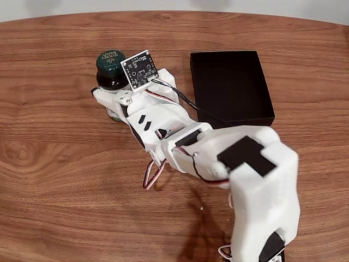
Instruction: Pick up the pill bottle and place it in the black box.
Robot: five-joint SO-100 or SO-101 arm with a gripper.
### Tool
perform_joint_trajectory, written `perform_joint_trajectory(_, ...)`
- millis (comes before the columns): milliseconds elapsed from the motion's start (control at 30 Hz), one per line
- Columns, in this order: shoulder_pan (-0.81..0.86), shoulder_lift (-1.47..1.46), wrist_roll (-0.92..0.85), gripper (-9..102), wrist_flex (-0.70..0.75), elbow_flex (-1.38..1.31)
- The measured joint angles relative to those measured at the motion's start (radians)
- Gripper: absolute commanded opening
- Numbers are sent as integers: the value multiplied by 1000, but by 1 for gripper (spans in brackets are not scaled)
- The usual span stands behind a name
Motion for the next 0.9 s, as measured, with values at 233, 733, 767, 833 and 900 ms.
perform_joint_trajectory(233,34,199,9,17,77,103)
perform_joint_trajectory(733,204,514,-14,15,114,242)
perform_joint_trajectory(767,221,514,-18,15,114,242)
perform_joint_trajectory(833,255,514,-21,15,114,242)
perform_joint_trajectory(900,287,514,-21,15,110,242)
